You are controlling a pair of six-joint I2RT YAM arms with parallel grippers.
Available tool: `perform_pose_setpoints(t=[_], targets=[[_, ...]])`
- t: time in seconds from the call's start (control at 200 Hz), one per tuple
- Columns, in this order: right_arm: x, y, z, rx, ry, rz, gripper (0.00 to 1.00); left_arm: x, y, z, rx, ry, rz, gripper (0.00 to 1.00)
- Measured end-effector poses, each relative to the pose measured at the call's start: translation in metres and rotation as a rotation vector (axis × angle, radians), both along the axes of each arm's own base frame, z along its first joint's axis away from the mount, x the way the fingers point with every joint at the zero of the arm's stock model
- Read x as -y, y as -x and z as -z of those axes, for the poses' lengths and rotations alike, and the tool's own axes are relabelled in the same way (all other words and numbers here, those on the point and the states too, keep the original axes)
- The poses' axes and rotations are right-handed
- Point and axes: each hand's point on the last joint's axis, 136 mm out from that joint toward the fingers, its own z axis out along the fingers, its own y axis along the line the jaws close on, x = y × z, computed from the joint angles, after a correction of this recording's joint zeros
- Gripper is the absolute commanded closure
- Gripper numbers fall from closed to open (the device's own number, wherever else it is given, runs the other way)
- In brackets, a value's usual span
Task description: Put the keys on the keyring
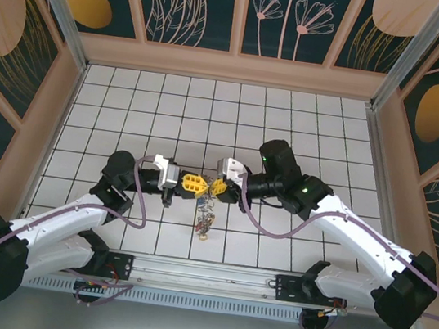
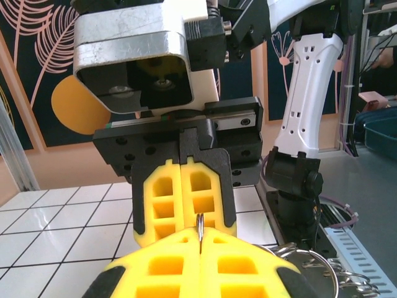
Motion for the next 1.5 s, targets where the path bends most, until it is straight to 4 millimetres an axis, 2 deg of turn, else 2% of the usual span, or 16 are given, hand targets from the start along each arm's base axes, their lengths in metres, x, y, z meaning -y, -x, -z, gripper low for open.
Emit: perform_pose_setpoints(t=[0.105, 0.18, 0.3, 0.365, 0.496, 0.621, 0.701, 0.831, 1.041, 1.256, 1.321, 1.386, 1.502], targets=[[-0.001, -0.001, 0.000, -0.003, -0.001, 0.002, 1.00, -0.001, 0.002, 0.000, -0.001, 0.015, 0.003, 1.00], [0.000, -0.001, 0.000, -0.003, -0.002, 0.004, 0.84, -0.002, 0.003, -0.001, -0.003, 0.023, 0.005, 1.00], [0.007, -0.004, -0.002, 0.015, -0.011, 0.021, 0.74, -0.003, 0.005, -0.003, 0.005, 0.033, 0.010, 1.00], [0.012, -0.004, -0.010, 0.037, -0.029, 0.029, 0.69, -0.003, 0.005, -0.004, 0.009, 0.035, 0.013, 1.00], [0.019, 0.003, -0.029, 0.078, -0.079, 0.017, 0.65, -0.003, 0.006, -0.004, 0.011, 0.037, 0.016, 1.00], [0.019, 0.007, -0.032, 0.073, -0.089, -0.001, 0.64, -0.003, 0.006, -0.006, 0.011, 0.040, 0.017, 1.00], [0.017, 0.008, -0.029, 0.057, -0.083, -0.011, 0.65, -0.003, 0.007, -0.006, 0.013, 0.043, 0.018, 1.00], [0.012, 0.005, -0.023, 0.033, -0.067, -0.018, 0.82, -0.003, 0.007, -0.008, 0.013, 0.048, 0.020, 1.00], [0.005, 0.005, -0.025, 0.019, -0.071, -0.041, 1.00, -0.002, 0.007, -0.008, 0.016, 0.050, 0.020, 1.00], [-0.001, 0.007, -0.021, -0.002, -0.070, -0.064, 1.00, -0.001, 0.008, -0.008, 0.017, 0.051, 0.024, 1.00], [-0.002, 0.007, -0.020, -0.009, -0.068, -0.067, 0.81, -0.001, 0.008, -0.007, 0.015, 0.049, 0.026, 1.00], [-0.001, 0.007, -0.019, -0.010, -0.067, -0.066, 0.71, -0.001, 0.008, -0.007, 0.014, 0.048, 0.028, 1.00], [0.001, 0.006, -0.020, 0.011, -0.066, -0.054, 0.69, -0.001, 0.008, -0.007, 0.014, 0.048, 0.028, 1.00]])
